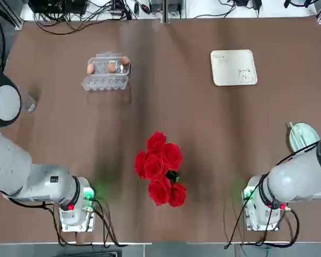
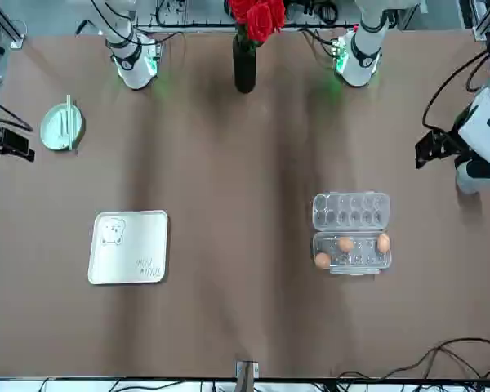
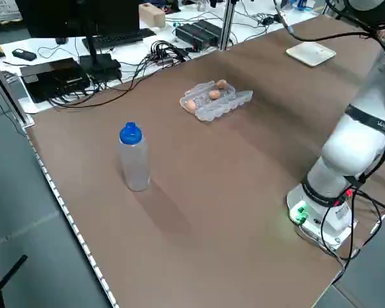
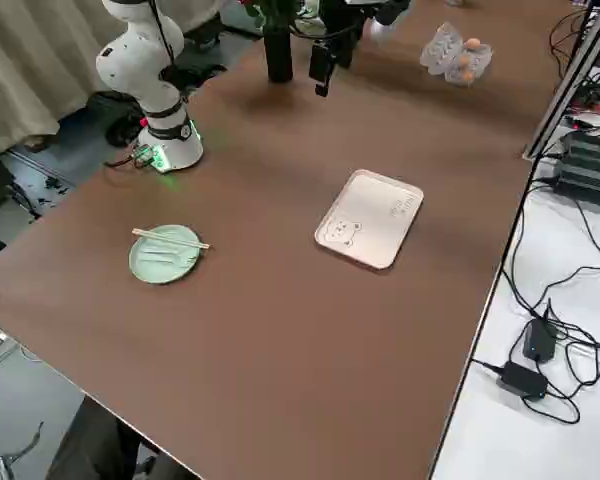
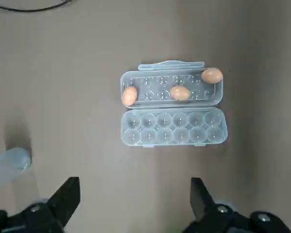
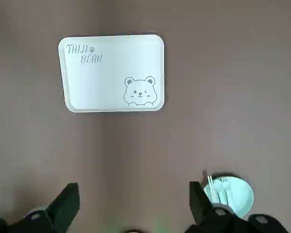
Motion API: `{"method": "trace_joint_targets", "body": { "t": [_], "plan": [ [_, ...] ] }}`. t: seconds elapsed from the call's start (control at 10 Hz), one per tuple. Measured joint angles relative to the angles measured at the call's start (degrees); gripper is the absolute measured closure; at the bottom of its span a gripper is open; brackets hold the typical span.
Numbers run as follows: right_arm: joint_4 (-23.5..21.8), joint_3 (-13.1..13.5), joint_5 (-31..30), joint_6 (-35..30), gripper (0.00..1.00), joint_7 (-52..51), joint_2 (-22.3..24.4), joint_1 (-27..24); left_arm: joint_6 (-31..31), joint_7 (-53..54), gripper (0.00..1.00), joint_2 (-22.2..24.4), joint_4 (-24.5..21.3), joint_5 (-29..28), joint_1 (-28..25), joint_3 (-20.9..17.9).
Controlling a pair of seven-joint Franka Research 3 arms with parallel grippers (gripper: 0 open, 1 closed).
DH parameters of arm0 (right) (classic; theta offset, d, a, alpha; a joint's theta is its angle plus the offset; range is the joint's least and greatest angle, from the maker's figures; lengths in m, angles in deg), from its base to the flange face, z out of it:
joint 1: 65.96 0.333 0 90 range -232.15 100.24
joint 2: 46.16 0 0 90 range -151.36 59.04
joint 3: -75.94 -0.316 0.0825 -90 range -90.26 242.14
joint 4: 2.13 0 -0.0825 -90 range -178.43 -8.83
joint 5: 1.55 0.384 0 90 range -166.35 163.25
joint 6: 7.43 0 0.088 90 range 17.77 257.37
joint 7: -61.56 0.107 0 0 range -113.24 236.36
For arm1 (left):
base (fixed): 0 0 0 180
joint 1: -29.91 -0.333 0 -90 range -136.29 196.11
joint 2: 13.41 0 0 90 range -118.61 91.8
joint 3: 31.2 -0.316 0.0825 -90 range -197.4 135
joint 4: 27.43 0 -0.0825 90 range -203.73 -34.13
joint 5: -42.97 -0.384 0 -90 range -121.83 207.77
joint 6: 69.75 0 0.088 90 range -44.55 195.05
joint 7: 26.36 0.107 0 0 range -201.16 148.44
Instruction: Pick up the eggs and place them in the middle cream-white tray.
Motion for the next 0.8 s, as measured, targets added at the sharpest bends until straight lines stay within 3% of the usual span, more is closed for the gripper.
{"method": "trace_joint_targets", "body": {
  "t": [0.5,0.8],
  "plan": [
    [-0.02,-0.11,0.00,0.03,0.00,0.01,-0.05,0.03,0.51,0.00,0.00,-0.53,-1.06,0.00,0.00,-0.13],
    [-0.03,-0.17,0.00,0.17,0.00,0.01,-0.06,0.06,9.22,-0.35,0.00,-5.56,-2.00,0.00,0.02,-0.14]
  ]
}}
